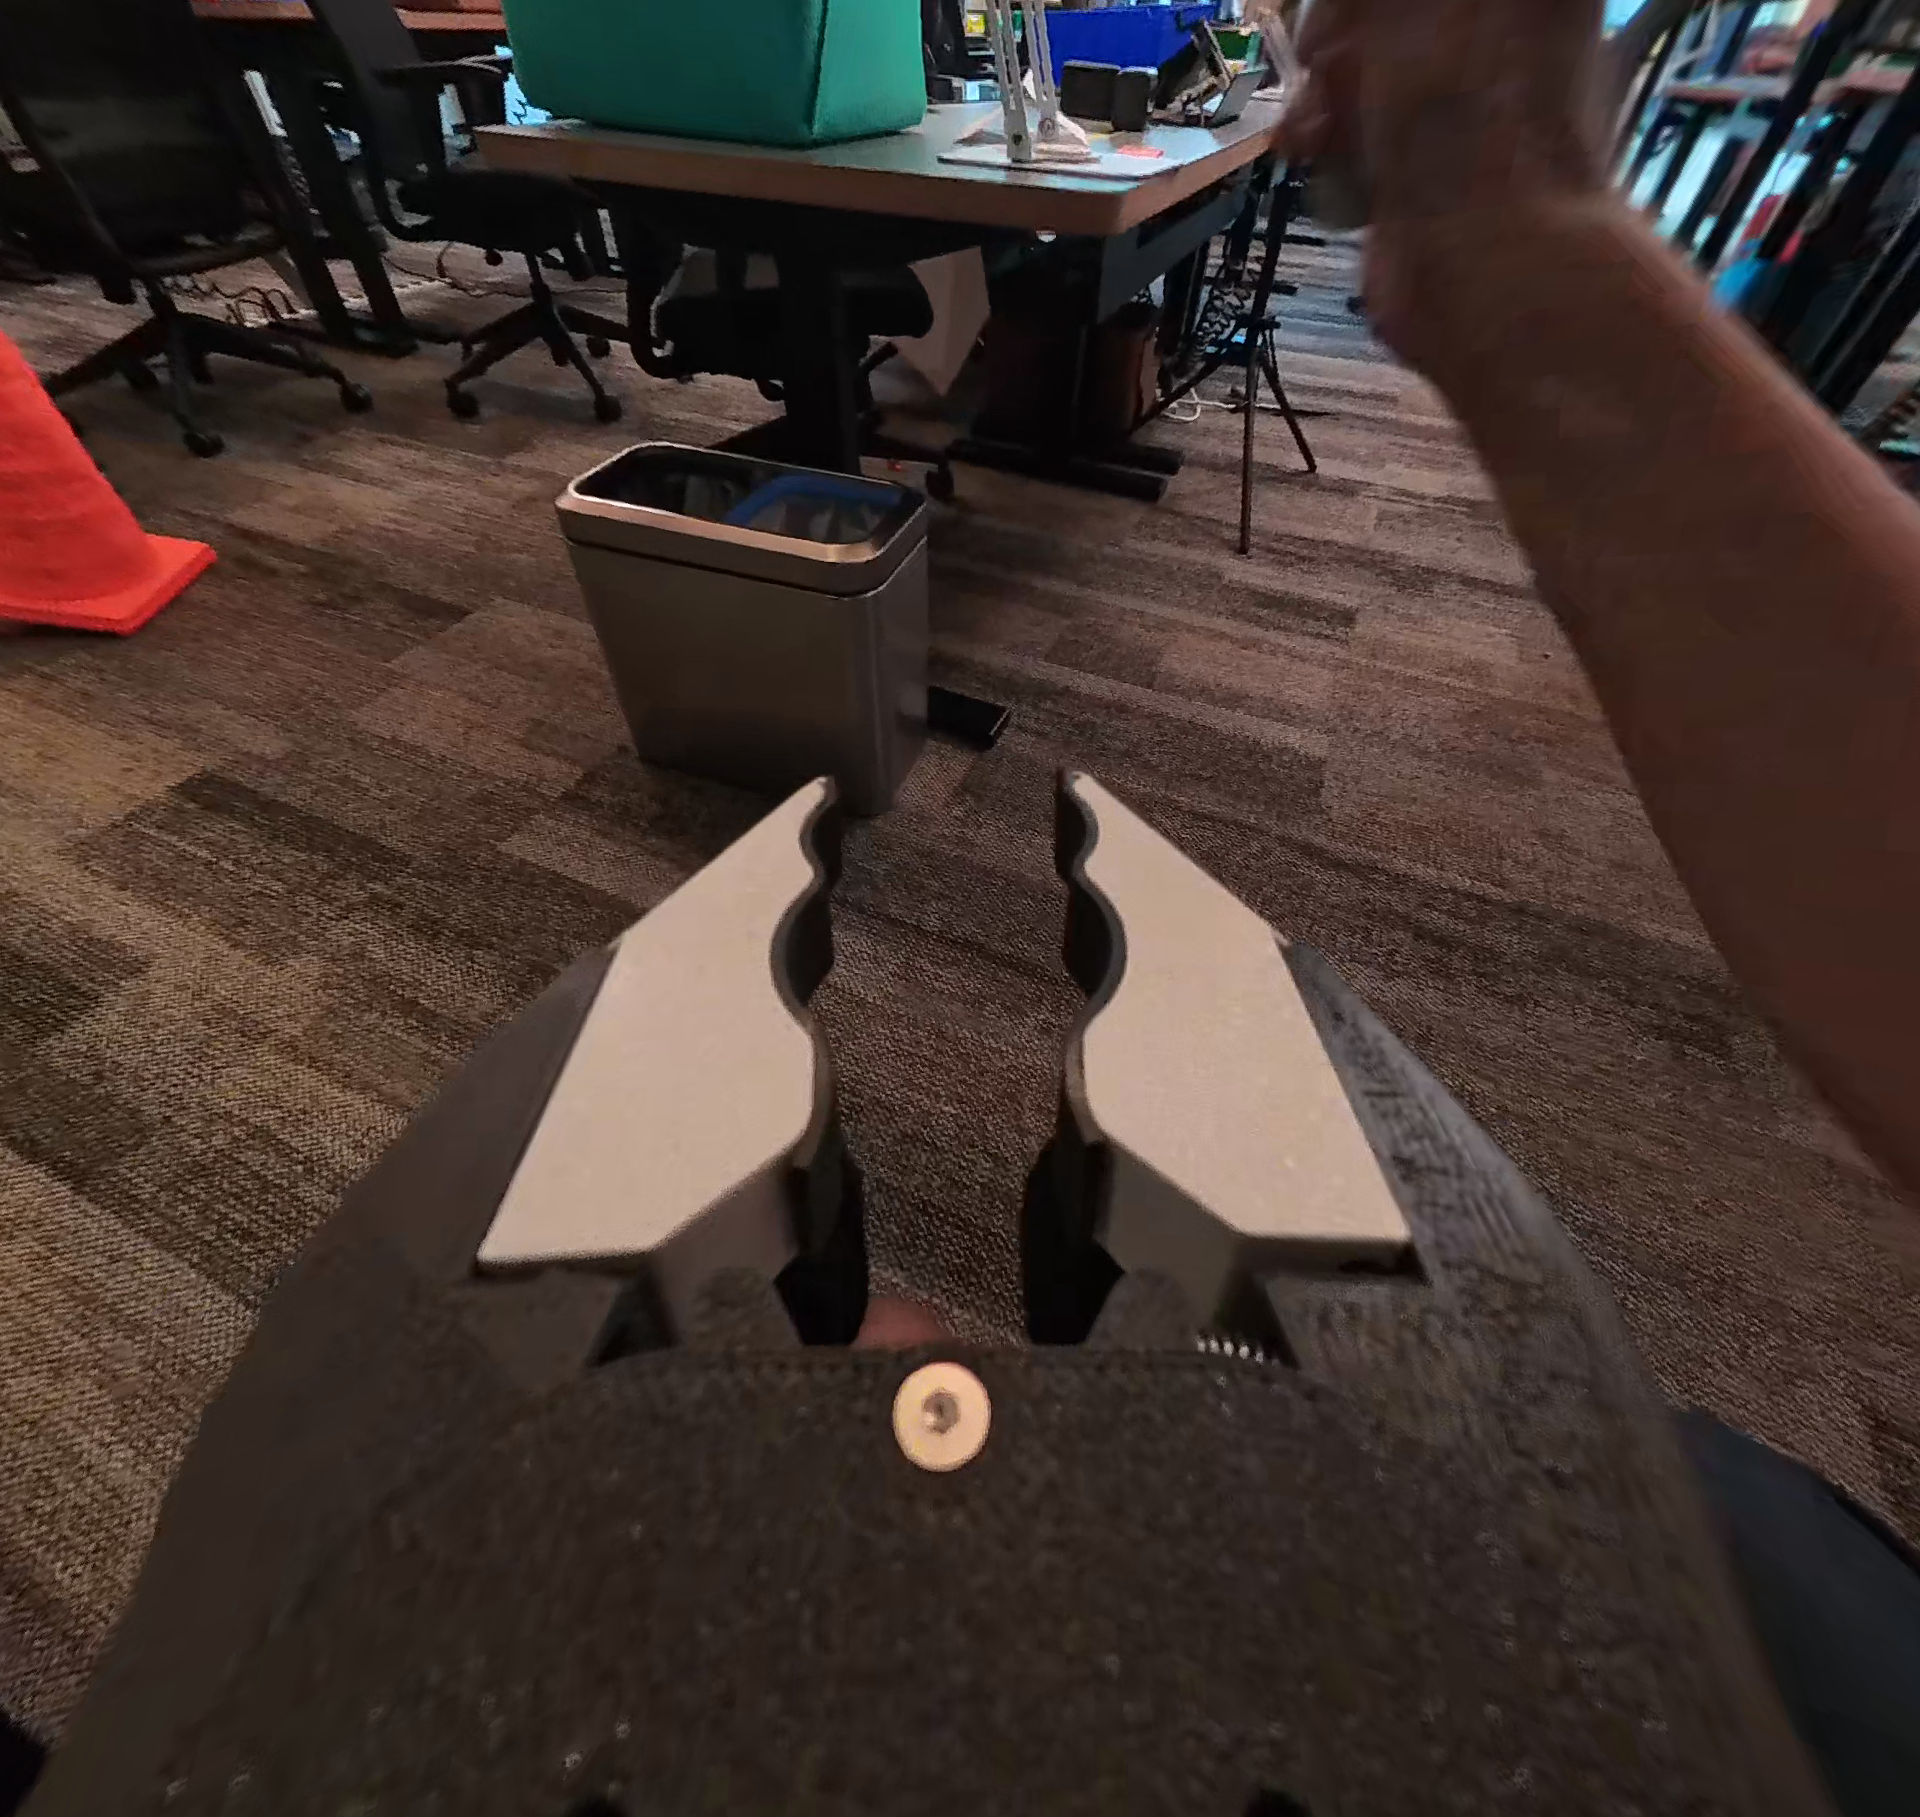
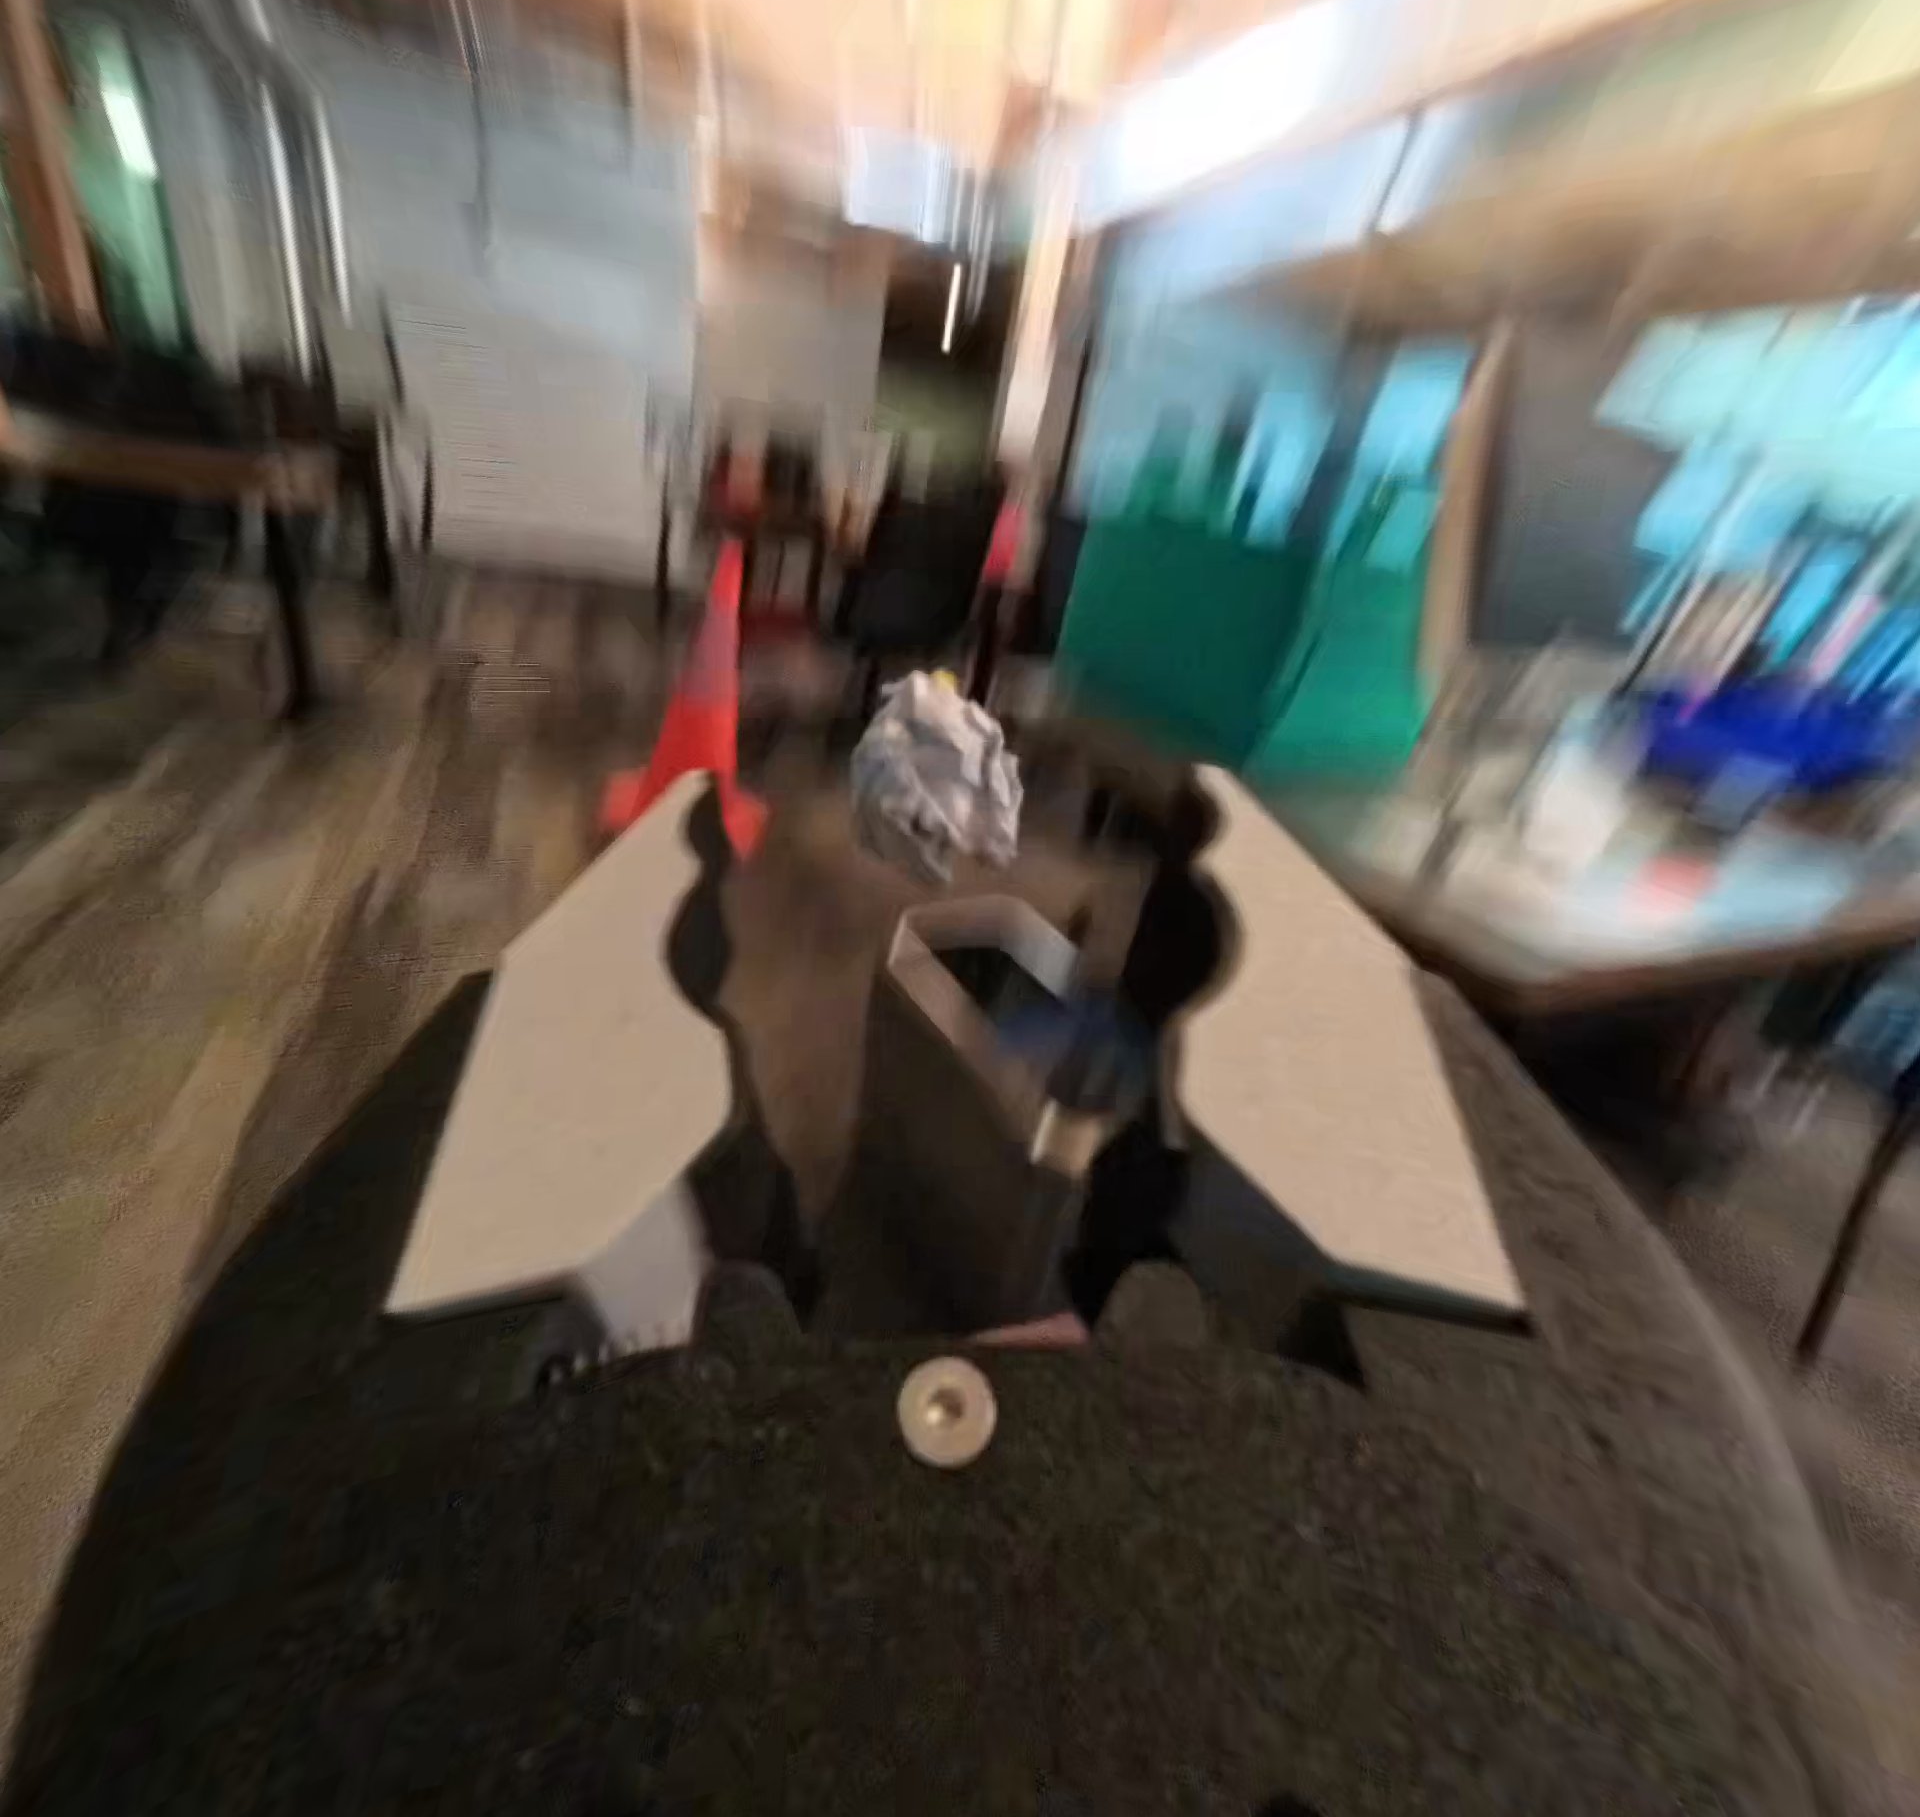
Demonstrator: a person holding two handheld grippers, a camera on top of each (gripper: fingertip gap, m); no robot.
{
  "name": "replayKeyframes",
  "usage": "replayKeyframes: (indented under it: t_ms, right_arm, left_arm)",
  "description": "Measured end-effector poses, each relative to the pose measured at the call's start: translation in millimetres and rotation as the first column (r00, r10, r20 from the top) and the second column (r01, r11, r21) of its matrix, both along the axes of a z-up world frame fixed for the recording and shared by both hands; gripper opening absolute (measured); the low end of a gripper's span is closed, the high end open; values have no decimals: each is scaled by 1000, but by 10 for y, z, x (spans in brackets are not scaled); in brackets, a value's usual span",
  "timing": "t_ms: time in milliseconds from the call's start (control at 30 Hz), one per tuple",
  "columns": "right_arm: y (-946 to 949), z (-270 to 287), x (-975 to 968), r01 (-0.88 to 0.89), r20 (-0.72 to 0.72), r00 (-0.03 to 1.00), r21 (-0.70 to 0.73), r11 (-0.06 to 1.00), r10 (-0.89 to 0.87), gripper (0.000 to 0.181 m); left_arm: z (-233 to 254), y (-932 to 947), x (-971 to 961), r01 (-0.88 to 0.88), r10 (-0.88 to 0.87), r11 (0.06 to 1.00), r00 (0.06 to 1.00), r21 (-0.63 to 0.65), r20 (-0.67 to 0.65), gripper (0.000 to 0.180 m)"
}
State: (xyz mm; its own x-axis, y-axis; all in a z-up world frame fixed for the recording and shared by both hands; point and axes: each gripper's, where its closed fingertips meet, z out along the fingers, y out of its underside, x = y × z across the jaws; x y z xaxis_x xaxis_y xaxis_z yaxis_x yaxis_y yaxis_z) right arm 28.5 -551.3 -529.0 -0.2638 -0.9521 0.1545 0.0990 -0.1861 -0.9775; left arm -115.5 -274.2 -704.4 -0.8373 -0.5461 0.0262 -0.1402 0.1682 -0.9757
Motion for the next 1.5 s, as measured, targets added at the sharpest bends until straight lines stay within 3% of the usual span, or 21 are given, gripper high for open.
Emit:
replayKeyframes:
  t_ms: [33,67,133,267,367,533,633,700,800,1000,1167,1300,1500]
  right_arm:
    - [-293,-425,356,-16,-170,985,101,995,33,92]
    - [-589,-690,458,35,-249,968,141,989,1,93]
    - [-704,-685,309,-36,-164,984,182,983,66,88]
    - [-374,-408,-516,-79,8,997,98,992,78,79]
    - [161,-486,-1102,-85,26,996,-21,996,85,70]
    - [1048,-1162,-1726,-161,36,986,-37,986,162,58]
    - [1261,-1800,-1825,-173,-23,985,4,985,173,46]
    - [1213,-2096,-1755,-146,-115,983,9,989,146,51]
    - [1185,-2133,-1706,-201,-94,973,97,975,210,52]
    - [1024,-2219,-1836,-176,-116,975,120,977,190,53]
    - [1104,-2673,-2040,-251,-320,895,219,943,312,56]
    - [1236,-3066,-2220,-309,-447,779,336,890,440,59]
    - [1331,-3420,-2247,-331,-487,690,445,832,536,60]
  left_arm:
    - [-27,-18,-19,4,-4,1000,1000,9,-2,41]
    - [-53,-36,-36,6,-6,1000,1000,23,0,41]
    - [-87,-74,-81,14,-14,999,1000,41,2,41]
    - [-173,-145,-113,36,-35,997,999,68,-16,41]
    - [-171,-143,-21,6,-6,997,1000,71,-8,41]
    - [-128,-26,185,-73,71,994,997,82,28,41]
    - [-118,139,359,-129,128,989,992,72,17,41]
    - [-142,230,464,-156,157,985,987,69,-14,41]
    - [-139,383,585,-207,208,976,978,73,-9,41]
    - [-138,412,660,-223,223,968,975,112,16,41]
    - [-210,399,689,-152,153,962,988,225,11,41]
    - [-608,667,592,-86,111,944,992,318,-60,41]
    - [-733,1025,452,54,20,947,974,316,-227,41]
